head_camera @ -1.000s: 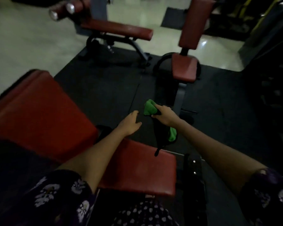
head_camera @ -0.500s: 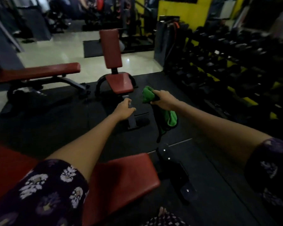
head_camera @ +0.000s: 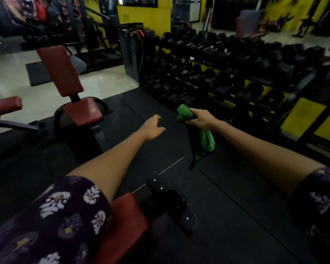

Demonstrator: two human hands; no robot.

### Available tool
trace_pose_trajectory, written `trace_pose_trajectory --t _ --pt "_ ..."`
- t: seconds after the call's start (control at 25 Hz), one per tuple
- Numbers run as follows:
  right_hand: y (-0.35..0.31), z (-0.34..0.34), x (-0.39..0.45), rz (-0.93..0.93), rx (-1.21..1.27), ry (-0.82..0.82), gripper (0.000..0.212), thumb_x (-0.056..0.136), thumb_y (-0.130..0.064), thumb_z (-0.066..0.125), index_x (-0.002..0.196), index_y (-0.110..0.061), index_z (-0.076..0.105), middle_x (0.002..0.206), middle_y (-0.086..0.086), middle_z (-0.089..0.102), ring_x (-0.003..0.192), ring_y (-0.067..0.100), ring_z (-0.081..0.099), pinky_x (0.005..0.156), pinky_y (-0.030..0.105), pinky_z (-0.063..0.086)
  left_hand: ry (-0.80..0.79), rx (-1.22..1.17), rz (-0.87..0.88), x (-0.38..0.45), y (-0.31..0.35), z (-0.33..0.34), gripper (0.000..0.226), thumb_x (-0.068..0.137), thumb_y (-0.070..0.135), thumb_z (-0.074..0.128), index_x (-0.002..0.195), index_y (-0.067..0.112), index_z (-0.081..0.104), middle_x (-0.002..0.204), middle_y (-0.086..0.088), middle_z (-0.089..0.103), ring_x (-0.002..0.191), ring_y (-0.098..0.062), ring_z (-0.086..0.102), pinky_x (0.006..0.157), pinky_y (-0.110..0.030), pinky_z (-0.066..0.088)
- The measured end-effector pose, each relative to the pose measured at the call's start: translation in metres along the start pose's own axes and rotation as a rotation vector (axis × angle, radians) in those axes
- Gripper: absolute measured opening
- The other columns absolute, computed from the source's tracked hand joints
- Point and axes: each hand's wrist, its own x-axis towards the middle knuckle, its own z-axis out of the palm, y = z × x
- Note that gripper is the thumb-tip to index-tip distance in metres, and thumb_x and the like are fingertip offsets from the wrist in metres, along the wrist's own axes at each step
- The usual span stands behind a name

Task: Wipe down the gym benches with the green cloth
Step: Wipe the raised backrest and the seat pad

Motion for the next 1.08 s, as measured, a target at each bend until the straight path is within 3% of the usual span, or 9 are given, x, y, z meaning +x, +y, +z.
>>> trace_pose_trajectory --t 0.28,0.44,0.84,1.08 --pt "0.119 -0.080 0.013 0.084 0.083 0.100 0.049 0.091 -0.022 0.061 0.136 -0.012 0.046 0.131 0.014 0.054 0.121 0.028 0.049 0.087 0.025 0.036 -0.043 0.060 0.055 0.082 0.098 0.062 0.059 0.094 0.019 0.056 0.144 0.006 0.027 0.147 -0.013 0.035 0.132 -0.028 0.039 0.103 -0.033 0.036" --pt "0.167 -0.106 0.027 0.080 0.063 0.095 0.050 0.091 -0.023 0.060 0.137 -0.010 0.044 0.133 0.013 0.052 0.123 0.028 0.047 0.091 0.026 0.036 -0.037 0.049 0.049 0.124 0.135 0.095 0.059 0.092 0.019 0.057 0.143 0.007 0.030 0.146 -0.014 0.037 0.128 -0.028 0.043 0.103 -0.037 0.040" --pt "0.236 -0.128 0.104 -0.004 0.124 0.047 0.042 0.089 -0.019 0.062 0.129 -0.010 0.051 0.126 0.013 0.057 0.117 0.026 0.051 0.090 0.027 0.038 -0.010 0.126 0.014 0.219 0.169 0.119 0.060 0.093 0.019 0.057 0.144 0.005 0.029 0.147 -0.015 0.035 0.132 -0.028 0.038 0.105 -0.034 0.034" --pt "0.286 -0.162 0.203 -0.075 0.093 -0.010 0.047 0.091 -0.019 0.061 0.134 -0.010 0.047 0.130 0.013 0.055 0.119 0.026 0.050 0.093 0.029 0.038 0.061 0.107 -0.004 0.317 0.190 0.120 0.053 0.095 0.018 0.054 0.142 0.004 0.036 0.145 -0.015 0.039 0.132 -0.026 0.039 0.104 -0.030 0.032"
